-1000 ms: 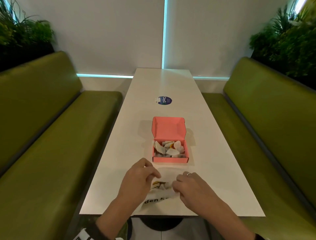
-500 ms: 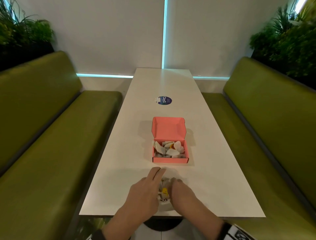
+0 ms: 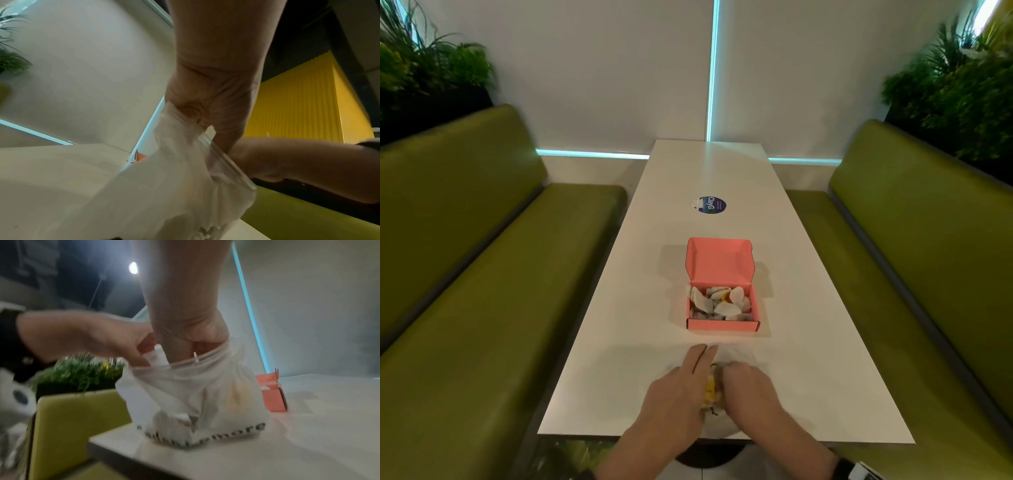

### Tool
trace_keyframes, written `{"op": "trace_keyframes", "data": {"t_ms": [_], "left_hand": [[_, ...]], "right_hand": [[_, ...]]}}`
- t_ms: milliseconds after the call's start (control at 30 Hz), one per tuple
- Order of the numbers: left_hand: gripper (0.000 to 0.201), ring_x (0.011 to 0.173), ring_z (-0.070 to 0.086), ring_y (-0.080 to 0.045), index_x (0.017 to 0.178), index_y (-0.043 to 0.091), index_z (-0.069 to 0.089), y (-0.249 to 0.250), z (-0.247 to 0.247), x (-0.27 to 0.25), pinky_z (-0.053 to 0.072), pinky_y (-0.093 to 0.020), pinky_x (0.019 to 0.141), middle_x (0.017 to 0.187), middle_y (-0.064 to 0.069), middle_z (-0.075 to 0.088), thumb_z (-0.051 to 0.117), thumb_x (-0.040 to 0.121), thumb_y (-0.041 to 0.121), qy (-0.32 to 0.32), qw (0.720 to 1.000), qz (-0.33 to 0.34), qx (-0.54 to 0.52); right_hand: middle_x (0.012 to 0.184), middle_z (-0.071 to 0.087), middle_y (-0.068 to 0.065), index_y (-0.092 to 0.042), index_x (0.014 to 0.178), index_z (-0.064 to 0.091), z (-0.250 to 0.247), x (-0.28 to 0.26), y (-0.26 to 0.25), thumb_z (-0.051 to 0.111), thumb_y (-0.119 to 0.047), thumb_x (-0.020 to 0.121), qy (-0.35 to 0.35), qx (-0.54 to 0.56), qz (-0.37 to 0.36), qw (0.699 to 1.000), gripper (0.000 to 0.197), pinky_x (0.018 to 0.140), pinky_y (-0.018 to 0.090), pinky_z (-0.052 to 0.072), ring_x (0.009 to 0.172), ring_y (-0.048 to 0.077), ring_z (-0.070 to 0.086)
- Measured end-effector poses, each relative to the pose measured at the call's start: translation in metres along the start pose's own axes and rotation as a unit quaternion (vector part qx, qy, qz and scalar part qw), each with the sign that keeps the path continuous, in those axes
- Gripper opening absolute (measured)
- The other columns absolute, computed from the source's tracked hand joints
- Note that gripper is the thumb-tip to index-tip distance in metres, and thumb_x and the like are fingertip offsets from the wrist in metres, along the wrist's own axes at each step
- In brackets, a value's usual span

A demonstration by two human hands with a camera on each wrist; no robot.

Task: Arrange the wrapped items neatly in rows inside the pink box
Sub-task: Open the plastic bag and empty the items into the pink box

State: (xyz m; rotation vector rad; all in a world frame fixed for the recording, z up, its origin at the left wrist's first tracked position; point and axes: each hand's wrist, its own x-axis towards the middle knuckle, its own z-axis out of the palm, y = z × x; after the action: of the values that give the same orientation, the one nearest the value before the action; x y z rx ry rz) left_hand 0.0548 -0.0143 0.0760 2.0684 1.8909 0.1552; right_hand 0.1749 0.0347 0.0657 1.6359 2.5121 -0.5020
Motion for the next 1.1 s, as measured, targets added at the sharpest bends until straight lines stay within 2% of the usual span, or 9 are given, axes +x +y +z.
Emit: {"op": "trace_keyframes", "data": {"t_ms": [133,200,333,500,600,733,800,900,1100], "left_hand": [[0.084,0.097,0.057,-0.01,0.147,0.029,0.004,-0.011,-0.004,0.005,0.051,-0.022,0.08,0.15,0.013,0.01,0.061,0.086,0.032,0.028,0.999,-0.009,-0.034],[0.084,0.095,0.059,-0.01,0.147,0.029,0.005,-0.017,-0.011,0.005,0.051,-0.02,0.076,0.149,0.014,0.011,0.062,0.085,0.032,0.035,0.998,-0.02,-0.05],[0.082,0.086,0.057,-0.009,0.147,0.03,0.004,-0.024,-0.023,0.004,0.04,-0.014,0.065,0.149,0.015,0.01,0.06,0.087,0.029,0.055,0.996,-0.049,-0.059],[0.081,0.067,0.05,-0.007,0.147,0.028,0.006,-0.039,-0.032,0.0,0.035,-0.011,0.051,0.148,0.015,0.012,0.06,0.087,0.032,0.093,0.991,-0.091,-0.036],[0.076,0.051,0.044,-0.008,0.146,0.024,0.018,-0.051,-0.035,-0.003,0.029,-0.012,0.042,0.146,0.013,0.022,0.064,0.085,0.027,0.147,0.979,-0.135,-0.03],[0.073,0.038,0.03,-0.006,0.131,0.007,0.048,-0.063,-0.025,0.003,0.016,-0.012,0.037,0.132,-0.004,0.051,0.081,0.065,0.011,0.241,0.962,-0.124,-0.03],[0.073,0.042,0.033,-0.008,0.127,0.005,0.05,-0.066,-0.02,0.01,0.017,-0.012,0.037,0.128,-0.007,0.053,0.082,0.061,0.006,0.271,0.953,-0.131,-0.021],[0.075,0.061,0.054,-0.019,0.126,0.004,0.048,-0.07,-0.017,0.02,0.037,-0.019,0.043,0.126,-0.011,0.053,0.082,0.059,0.005,0.3,0.942,-0.153,-0.015],[0.089,0.106,0.057,-0.043,0.135,0.003,0.038,-0.076,0.014,0.041,0.055,-0.048,0.075,0.126,-0.021,0.055,0.076,0.056,-0.011,0.278,0.952,-0.115,0.049]], "right_hand": [[0.083,0.063,-0.009,-0.021,0.092,0.069,-0.031,-0.007,0.012,0.058,-0.015,0.083,0.085,0.17,-0.046,0.981,0.016,0.061,0.003,0.034,0.076,0.007,0.054],[0.069,0.061,-0.014,-0.022,0.081,0.071,-0.042,-0.007,0.021,0.062,-0.008,0.078,0.117,0.269,-0.044,0.955,0.017,0.06,0.005,0.041,0.066,0.002,0.056],[0.075,0.069,0.006,-0.012,0.073,0.071,-0.055,-0.01,0.029,0.064,0.008,0.075,0.143,0.478,-0.048,0.866,0.021,0.062,0.026,0.055,0.064,0.012,0.06],[0.068,0.063,0.01,-0.004,0.072,0.065,-0.064,-0.011,0.031,0.059,0.016,0.078,0.153,0.655,-0.053,0.738,0.022,0.057,0.023,0.052,0.061,0.017,0.059],[0.067,0.065,0.005,-0.003,0.073,0.062,-0.068,-0.01,0.035,0.055,0.015,0.081,0.149,0.723,-0.046,0.673,0.021,0.055,0.024,0.053,0.06,0.015,0.061],[0.067,0.065,0.003,-0.004,0.073,0.059,-0.074,-0.01,0.041,0.054,0.014,0.082,0.162,0.758,-0.034,0.631,0.02,0.053,0.023,0.052,0.058,0.014,0.061],[0.066,0.065,0.003,-0.006,0.07,0.06,-0.077,-0.01,0.043,0.057,0.012,0.078,0.172,0.77,-0.033,0.613,0.02,0.053,0.021,0.052,0.057,0.013,0.061],[0.065,0.066,0.002,-0.016,0.06,0.067,-0.084,-0.011,0.047,0.071,-0.005,0.058,0.183,0.777,-0.043,0.6,0.011,0.052,0.02,0.052,0.057,0.012,0.062],[0.066,0.068,-0.001,-0.02,0.057,0.07,-0.096,-0.008,0.052,0.06,0.002,0.071,0.203,0.762,-0.075,0.61,0.028,0.056,0.021,0.054,0.061,0.01,0.065]]}}
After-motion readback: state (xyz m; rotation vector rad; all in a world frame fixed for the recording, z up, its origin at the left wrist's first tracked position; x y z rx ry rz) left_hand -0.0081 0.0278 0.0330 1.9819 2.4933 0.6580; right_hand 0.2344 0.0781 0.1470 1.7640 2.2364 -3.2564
